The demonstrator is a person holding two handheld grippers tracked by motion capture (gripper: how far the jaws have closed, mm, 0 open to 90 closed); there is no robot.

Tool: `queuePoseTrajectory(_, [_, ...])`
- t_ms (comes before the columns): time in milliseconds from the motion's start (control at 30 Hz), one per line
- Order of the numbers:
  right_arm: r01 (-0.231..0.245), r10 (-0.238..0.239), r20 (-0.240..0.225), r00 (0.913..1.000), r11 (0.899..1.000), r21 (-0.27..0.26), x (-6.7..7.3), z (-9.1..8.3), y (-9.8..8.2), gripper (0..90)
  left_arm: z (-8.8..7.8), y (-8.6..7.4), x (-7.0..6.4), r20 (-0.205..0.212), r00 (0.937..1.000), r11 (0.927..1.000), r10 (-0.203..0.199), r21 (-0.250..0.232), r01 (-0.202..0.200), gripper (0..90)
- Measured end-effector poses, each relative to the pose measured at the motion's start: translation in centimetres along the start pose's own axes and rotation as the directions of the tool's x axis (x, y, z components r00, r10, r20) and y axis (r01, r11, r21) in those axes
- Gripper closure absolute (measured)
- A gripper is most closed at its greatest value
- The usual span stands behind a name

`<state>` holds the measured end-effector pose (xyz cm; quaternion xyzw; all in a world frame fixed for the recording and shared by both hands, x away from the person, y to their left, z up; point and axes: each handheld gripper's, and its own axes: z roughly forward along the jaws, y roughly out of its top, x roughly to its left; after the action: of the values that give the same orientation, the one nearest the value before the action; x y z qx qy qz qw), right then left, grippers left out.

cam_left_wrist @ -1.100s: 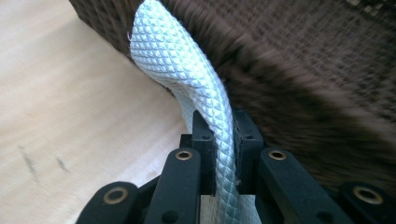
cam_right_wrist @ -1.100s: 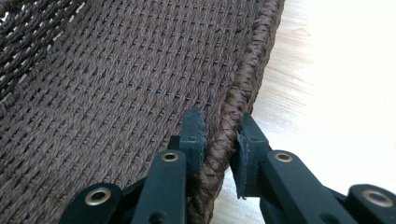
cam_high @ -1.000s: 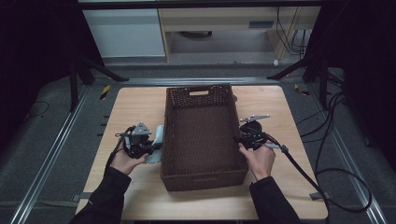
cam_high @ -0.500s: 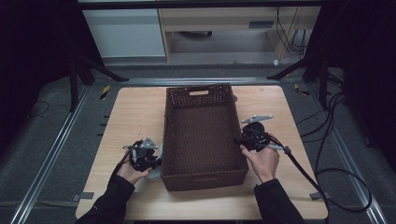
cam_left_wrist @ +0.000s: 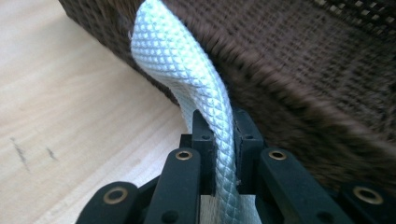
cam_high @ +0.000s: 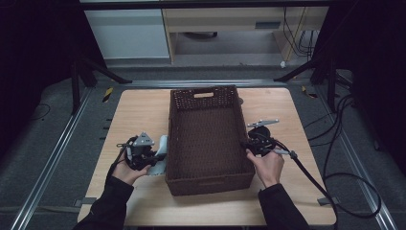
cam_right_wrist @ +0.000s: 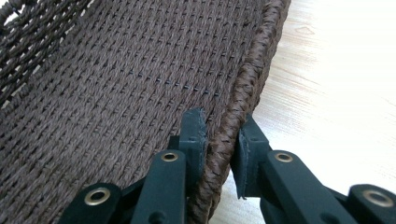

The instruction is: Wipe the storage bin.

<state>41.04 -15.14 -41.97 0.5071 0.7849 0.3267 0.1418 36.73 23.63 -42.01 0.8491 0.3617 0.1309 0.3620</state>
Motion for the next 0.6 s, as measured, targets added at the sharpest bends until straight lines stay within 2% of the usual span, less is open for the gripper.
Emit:
queuePoseTrajectory(100, [-0.017, 0.017, 0.002, 0.9998, 1.000, -0.006, -0.2, 0.2, 0.2, 76.7, -0.6, 0.4, -0.1, -0.002, 0.9999, 0.9997, 0.011, -0.020, -0.012, 81.4])
queuePoseTrajectory(200, [-0.017, 0.017, 0.025, 0.9995, 1.000, -0.003, -0.2, 0.4, 0.6, 76.6, -0.3, 0.3, -0.1, 0.002, 0.9999, 0.9998, 0.014, -0.011, -0.014, 81.4])
queuePoseTrajectory(367, [-0.009, 0.009, 0.027, 0.9996, 1.000, 0.002, -0.2, 0.5, 0.7, 73.0, 1.5, -1.1, -0.2, 0.029, 0.9996, 0.9988, 0.000, 0.050, -0.002, 81.5])
queuePoseTrajectory(467, [0.015, -0.015, 0.032, 0.9994, 1.000, -0.002, -0.3, 0.4, 0.6, 67.8, 2.8, -2.3, -0.6, 0.054, 0.9985, 0.9956, -0.008, 0.094, 0.003, 81.4])
queuePoseTrajectory(600, [0.041, -0.040, 0.045, 0.9982, 0.999, -0.015, -0.2, 0.2, 0.4, 64.4, 3.4, -3.0, -0.9, 0.060, 0.9982, 0.9922, -0.010, 0.124, 0.002, 81.4])
